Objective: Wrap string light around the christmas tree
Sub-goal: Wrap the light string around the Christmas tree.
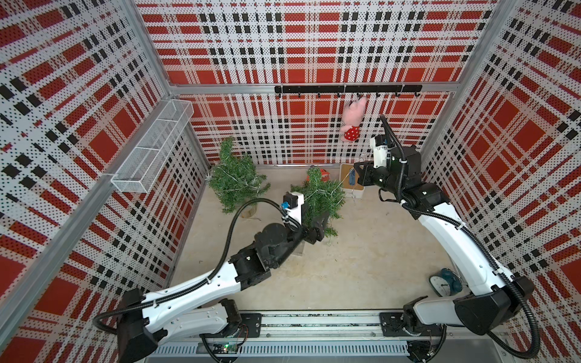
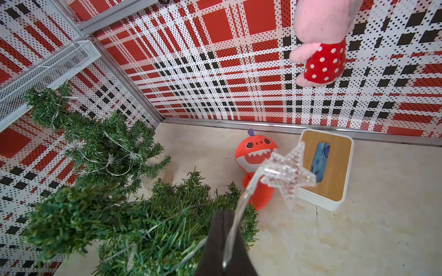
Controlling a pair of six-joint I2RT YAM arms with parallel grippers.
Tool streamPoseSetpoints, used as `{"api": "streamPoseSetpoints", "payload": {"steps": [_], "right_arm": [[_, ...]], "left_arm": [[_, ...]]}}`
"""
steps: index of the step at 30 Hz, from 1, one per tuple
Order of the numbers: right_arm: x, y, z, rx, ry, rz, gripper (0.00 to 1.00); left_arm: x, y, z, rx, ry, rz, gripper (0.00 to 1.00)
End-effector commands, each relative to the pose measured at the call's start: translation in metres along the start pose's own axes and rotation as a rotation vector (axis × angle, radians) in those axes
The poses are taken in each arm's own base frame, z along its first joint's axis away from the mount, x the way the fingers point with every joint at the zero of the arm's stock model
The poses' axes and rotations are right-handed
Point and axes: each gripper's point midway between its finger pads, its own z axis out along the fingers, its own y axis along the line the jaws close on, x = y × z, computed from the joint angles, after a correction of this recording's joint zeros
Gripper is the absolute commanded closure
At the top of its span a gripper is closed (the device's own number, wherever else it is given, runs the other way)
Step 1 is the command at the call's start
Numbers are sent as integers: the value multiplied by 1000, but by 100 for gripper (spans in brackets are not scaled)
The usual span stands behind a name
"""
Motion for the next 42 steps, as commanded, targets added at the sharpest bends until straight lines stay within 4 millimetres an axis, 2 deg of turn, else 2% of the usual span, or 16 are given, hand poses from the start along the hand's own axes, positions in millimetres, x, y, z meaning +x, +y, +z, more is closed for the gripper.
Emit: {"api": "streamPoseSetpoints", "payload": {"steps": [1,4,9,14,19,25,30,34,36,38,42], "right_arm": [[-11,7,-7,-34,-42,10,100],[-10,10,-8,-51,-41,24,100],[-6,12,-10,-70,-37,40,100],[-1,12,-9,-74,-27,45,100],[-1,13,-10,-78,-26,45,100],[0,13,-10,-84,-24,43,100],[2,12,-11,-79,-27,42,100],[2,12,-11,-78,-24,38,100],[1,11,-12,-75,-28,35,100],[2,10,-12,-71,-25,31,100],[2,10,-10,-68,-26,26,100]], "left_arm": [[12,-9,10,46,-102,-89,19],[39,-7,24,59,-105,-51,22],[61,6,30,15,-134,-83,30],[71,10,34,-31,-189,-57,30],[81,24,45,-128,-221,-22,34],[93,31,61,-204,-220,-11,34],[91,37,73,-252,-247,16,33],[90,43,80,-263,-263,14,48],[90,38,81,-241,-268,25,61],[89,26,80,-194,-273,32,76],[82,-17,69,-62,-277,59,92]]}}
